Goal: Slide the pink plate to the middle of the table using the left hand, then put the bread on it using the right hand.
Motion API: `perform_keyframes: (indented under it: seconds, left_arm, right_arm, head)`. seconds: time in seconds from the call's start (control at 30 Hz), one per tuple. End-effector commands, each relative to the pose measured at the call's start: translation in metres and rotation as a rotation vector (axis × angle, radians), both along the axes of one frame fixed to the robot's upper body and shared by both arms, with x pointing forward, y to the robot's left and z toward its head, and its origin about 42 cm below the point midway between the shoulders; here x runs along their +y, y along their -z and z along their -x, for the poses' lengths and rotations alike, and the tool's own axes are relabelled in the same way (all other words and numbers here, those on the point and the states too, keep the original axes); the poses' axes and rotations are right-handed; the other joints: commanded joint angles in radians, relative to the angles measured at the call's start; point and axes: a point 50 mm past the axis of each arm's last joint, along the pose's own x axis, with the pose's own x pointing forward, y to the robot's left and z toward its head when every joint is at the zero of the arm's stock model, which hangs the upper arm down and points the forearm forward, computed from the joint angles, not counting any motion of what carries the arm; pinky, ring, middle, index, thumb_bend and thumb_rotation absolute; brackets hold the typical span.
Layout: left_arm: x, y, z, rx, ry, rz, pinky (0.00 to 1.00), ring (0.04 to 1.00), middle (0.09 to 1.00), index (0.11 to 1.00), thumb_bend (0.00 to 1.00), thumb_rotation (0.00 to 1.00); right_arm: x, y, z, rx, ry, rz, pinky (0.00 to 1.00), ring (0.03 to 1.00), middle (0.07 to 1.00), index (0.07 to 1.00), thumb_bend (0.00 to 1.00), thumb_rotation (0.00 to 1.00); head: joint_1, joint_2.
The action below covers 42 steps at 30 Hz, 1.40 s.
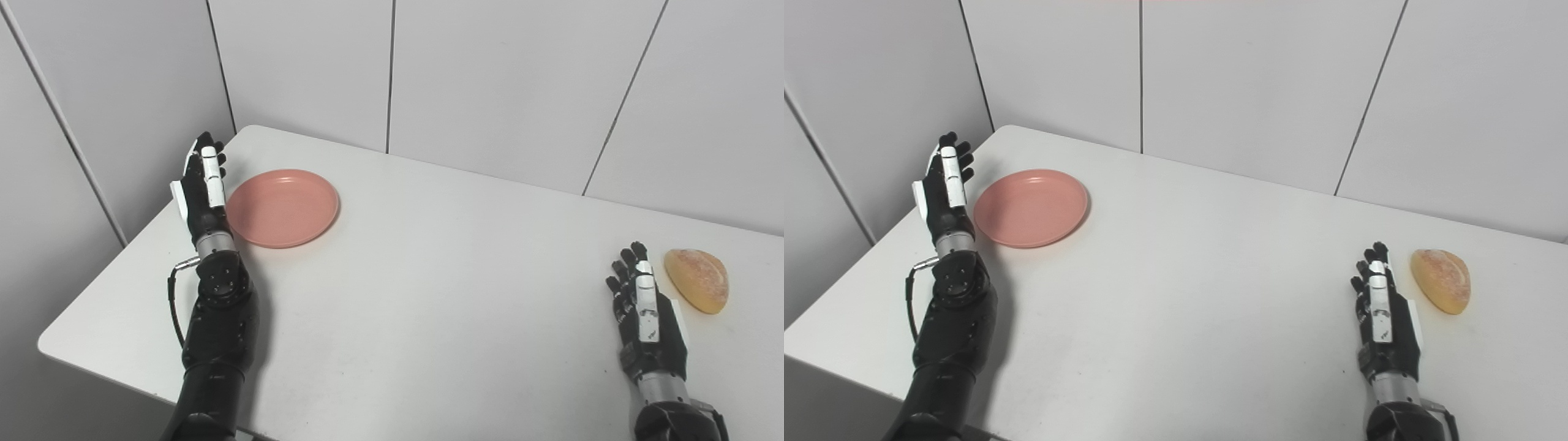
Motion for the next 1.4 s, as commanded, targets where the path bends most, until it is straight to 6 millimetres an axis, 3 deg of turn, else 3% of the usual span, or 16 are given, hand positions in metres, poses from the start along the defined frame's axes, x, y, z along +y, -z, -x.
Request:
perform_keyframes:
  seconds: [0.0,0.3,0.6,1.37]
  left_arm:
    - [0.009,-0.020,-0.009,-0.056,0.002,-0.023,0.84,0.835,0.825,0.831,0.62,1.00]
    - [0.011,-0.001,-0.011,0.002,-0.022,-0.006,0.84,0.831,0.821,0.825,0.62,1.00]
    - [-0.004,0.012,-0.019,0.062,0.032,0.036,0.84,0.832,0.823,0.829,0.63,1.00]
    - [-0.052,0.015,-0.035,0.048,0.235,0.261,0.84,0.837,0.814,0.810,0.63,1.00]
  right_arm:
    - [-0.005,-0.008,-0.003,-0.056,0.004,-0.001,1.00,1.000,1.000,1.000,0.77,0.90]
    - [-0.004,-0.009,-0.002,-0.052,0.004,0.006,1.00,1.000,1.000,1.000,0.75,0.91]
    - [-0.004,-0.010,-0.002,-0.052,0.007,0.004,1.00,1.000,1.000,1.000,0.75,0.91]
    - [-0.004,-0.013,-0.001,-0.046,0.011,0.000,1.00,1.000,1.000,1.000,0.77,0.89]
  head:
    - [0.001,-0.001]
    - [0.002,-0.001]
    - [0.001,0.003]
    - [-0.004,0.011]
